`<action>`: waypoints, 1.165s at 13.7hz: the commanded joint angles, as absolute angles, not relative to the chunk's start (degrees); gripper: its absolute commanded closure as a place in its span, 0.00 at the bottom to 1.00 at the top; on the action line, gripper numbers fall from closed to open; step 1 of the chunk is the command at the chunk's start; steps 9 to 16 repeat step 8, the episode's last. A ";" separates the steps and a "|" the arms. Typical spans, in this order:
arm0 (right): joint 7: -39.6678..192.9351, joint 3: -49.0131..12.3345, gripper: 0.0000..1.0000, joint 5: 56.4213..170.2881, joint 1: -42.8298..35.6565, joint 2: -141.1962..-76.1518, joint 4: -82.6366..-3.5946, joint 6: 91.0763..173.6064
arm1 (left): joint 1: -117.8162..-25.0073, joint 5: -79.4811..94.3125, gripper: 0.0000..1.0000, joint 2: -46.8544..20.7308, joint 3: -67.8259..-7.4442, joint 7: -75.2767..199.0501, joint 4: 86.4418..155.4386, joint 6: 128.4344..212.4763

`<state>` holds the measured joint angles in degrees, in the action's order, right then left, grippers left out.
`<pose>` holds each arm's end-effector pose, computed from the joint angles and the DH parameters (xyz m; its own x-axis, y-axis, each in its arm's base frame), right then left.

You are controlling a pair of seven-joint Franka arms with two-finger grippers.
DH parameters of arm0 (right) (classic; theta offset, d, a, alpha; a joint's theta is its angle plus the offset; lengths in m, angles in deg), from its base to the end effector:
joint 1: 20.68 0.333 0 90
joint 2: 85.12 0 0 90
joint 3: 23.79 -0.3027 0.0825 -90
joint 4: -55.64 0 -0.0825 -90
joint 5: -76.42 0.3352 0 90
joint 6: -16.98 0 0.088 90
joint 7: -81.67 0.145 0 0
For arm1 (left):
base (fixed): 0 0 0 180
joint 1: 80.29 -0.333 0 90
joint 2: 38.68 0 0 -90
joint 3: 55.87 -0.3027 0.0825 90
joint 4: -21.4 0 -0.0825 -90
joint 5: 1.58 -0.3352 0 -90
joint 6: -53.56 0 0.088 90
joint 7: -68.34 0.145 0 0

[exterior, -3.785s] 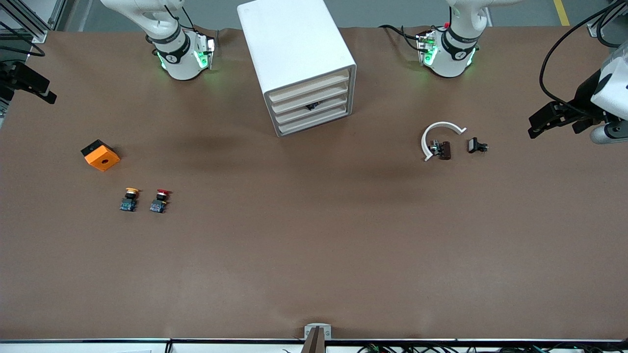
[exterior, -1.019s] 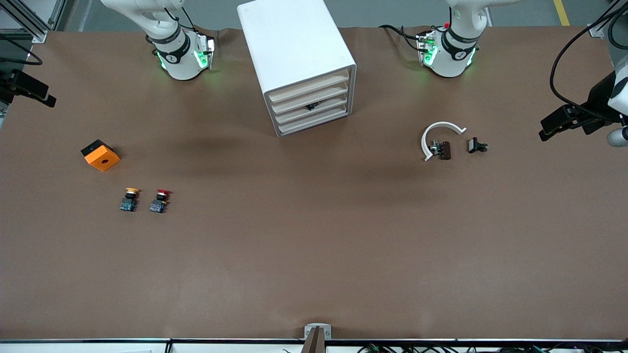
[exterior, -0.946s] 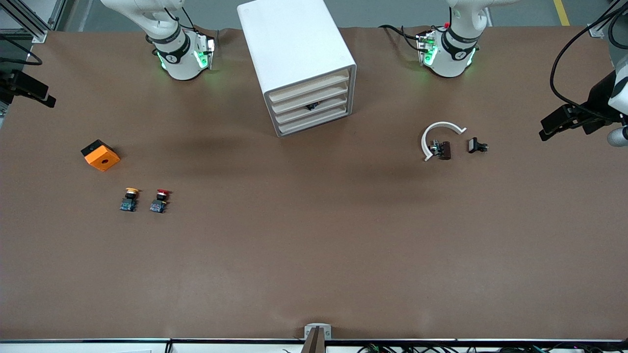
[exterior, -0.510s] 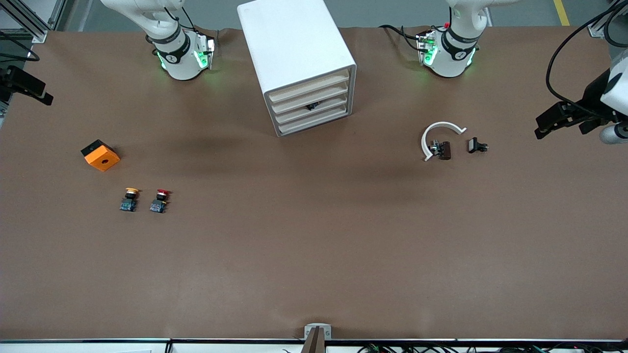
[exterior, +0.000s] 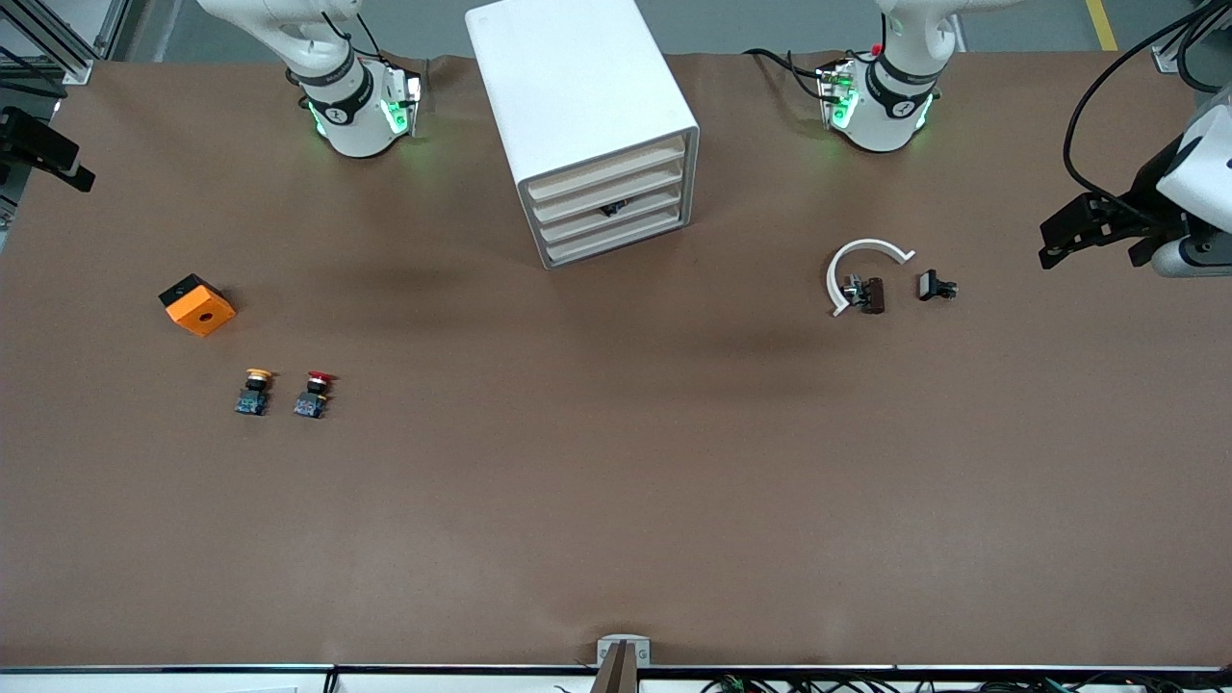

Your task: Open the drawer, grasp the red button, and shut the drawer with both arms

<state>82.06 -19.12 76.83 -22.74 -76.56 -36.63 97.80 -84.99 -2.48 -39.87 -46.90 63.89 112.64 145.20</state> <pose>0.4381 -0.0536 0.6139 0.9913 -0.1212 -0.0510 -0.1222 -0.9923 -0.0189 0.5022 -0.0360 0.5769 0.9996 0.0027 0.0289 0.0031 -0.9999 -0.0168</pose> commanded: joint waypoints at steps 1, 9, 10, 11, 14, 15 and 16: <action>81.67 -19.48 0.00 76.16 -22.97 -75.45 -38.49 98.90 | -85.30 -2.37 0.00 -40.44 -46.64 65.00 112.11 143.21; 81.67 -19.48 0.00 76.16 -23.06 -75.37 -38.93 99.51 | -85.30 -2.28 0.00 -40.44 -46.64 64.82 112.11 142.50; 81.67 -19.48 0.00 76.16 -23.06 -75.37 -38.93 99.51 | -85.30 -2.28 0.00 -40.44 -46.64 64.82 112.11 142.50; 81.67 -19.48 0.00 76.16 -23.06 -75.37 -38.93 99.51 | -85.30 -2.28 0.00 -40.44 -46.64 64.82 112.11 142.50; 81.67 -19.48 0.00 76.16 -23.06 -75.37 -38.93 99.51 | -85.30 -2.28 0.00 -40.44 -46.64 64.82 112.11 142.50; 81.67 -19.48 0.00 76.16 -23.06 -75.37 -38.93 99.51 | -85.30 -2.28 0.00 -40.44 -46.64 64.82 112.11 142.50; 81.67 -19.48 0.00 76.16 -23.06 -75.37 -38.93 99.51 | -85.30 -2.28 0.00 -40.44 -46.64 64.82 112.11 142.50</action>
